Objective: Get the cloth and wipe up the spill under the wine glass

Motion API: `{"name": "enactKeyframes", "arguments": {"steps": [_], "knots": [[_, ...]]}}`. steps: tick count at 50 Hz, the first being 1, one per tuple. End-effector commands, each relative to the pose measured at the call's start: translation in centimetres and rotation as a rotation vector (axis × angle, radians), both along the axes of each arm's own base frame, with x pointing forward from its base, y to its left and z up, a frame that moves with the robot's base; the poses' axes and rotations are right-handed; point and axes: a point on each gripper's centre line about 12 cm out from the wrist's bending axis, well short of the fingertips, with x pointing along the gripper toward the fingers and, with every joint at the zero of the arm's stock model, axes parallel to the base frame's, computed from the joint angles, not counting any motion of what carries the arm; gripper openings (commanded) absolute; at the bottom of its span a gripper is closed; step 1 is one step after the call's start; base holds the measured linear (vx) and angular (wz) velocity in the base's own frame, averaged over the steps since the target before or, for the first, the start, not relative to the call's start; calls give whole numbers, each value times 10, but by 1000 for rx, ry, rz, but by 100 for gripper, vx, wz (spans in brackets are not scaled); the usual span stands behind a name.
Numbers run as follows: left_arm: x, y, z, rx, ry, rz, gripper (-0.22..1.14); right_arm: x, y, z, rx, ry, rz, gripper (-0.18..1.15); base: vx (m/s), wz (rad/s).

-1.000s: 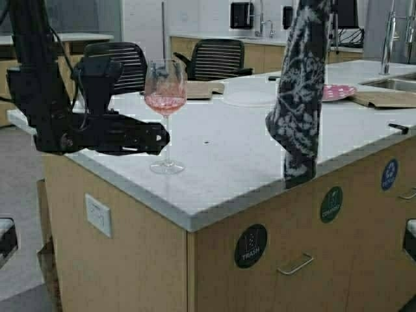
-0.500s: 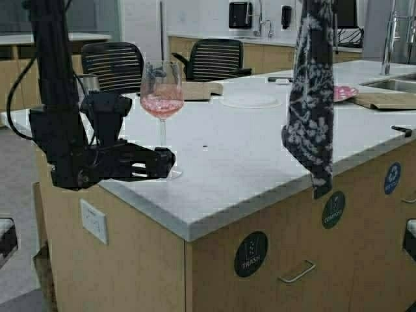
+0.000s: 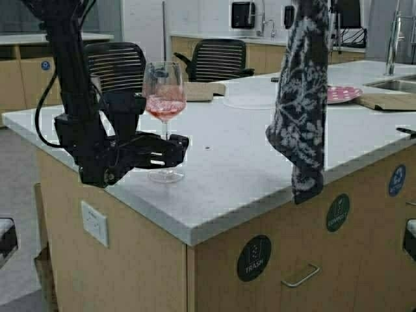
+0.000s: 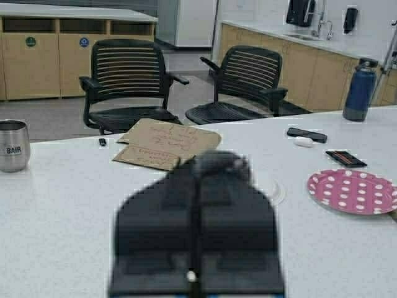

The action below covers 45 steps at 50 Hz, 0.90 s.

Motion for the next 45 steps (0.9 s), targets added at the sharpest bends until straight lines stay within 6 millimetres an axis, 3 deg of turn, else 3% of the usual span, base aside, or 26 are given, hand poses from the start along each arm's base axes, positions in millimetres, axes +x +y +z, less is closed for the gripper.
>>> {"name": "enactKeyframes", "arguments": {"steps": [1,6,10,20,26,36,45], "knots": [[12,-12,16,-25,-63,-17,99,1,1,13,11,-38,1,7,2,1],[12,-15,17,-30,-70,-23,98,3,1,16,17,-46,-1,7,2,1],[12,-16,18,-31,-70,-25,89,4,1,19,21,-54,-1,7,2,1],[10,-15,22,-36,-76,-25,43,11,4,28,32,-75,-3,7,2,1],[8,-15,29,-38,-84,-28,26,26,2,36,42,-92,-22,7,1,1],[-11,-13,55,-57,-100,-44,23,64,-5,46,54,-110,-76,7,1,0],[-36,-6,85,-55,-99,-60,22,103,10,43,96,-90,-58,7,1,0]]}}
